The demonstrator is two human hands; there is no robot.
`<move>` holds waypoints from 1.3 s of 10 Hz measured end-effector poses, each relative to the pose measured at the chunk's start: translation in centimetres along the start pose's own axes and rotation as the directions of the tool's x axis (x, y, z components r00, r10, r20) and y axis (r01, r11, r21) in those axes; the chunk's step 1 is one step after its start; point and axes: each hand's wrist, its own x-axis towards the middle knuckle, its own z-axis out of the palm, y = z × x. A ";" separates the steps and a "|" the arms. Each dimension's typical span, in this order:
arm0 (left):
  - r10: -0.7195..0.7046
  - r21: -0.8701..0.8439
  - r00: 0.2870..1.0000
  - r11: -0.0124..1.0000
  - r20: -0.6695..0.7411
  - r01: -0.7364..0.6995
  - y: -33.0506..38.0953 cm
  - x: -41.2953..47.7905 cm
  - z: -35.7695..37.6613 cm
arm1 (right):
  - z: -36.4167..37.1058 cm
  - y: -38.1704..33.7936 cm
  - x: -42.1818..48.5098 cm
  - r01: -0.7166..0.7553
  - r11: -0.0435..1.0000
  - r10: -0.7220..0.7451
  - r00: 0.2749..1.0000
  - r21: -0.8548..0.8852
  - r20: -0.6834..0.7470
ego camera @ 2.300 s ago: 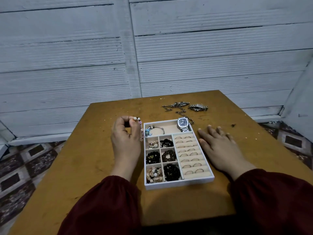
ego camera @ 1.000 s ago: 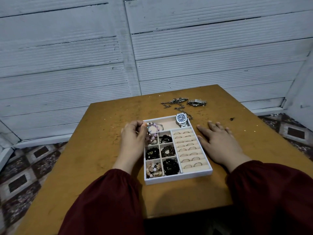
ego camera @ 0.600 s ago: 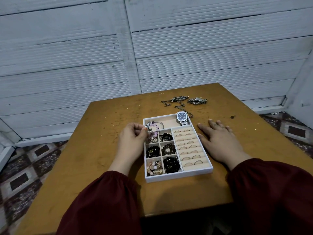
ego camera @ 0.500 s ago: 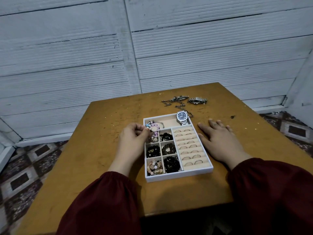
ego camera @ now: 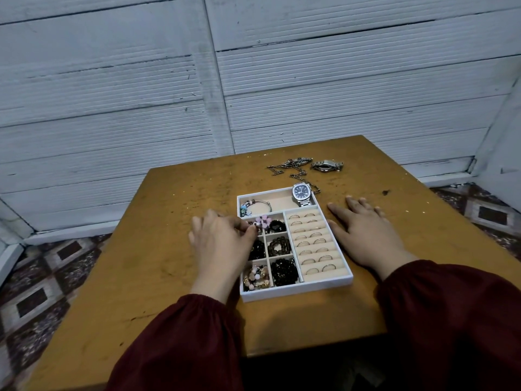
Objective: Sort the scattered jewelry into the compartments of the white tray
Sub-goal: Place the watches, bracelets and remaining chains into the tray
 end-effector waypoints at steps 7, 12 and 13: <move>0.372 0.061 0.804 0.892 0.463 -0.448 2.7 5.4 -0.5 | 0.1 0.1 0.1 0.011 1.000 -0.011 1.000 0.011 -0.013; 0.327 -0.022 0.851 0.937 0.412 -0.349 -0.6 5.8 -2.3 | 0.1 0.1 0.2 0.006 1.000 -0.006 1.000 0.016 -0.011; 0.325 -0.083 0.839 0.943 0.437 -0.322 -1.8 5.3 -2.2 | 0.1 0.1 0.2 0.005 1.000 -0.005 1.000 0.016 -0.010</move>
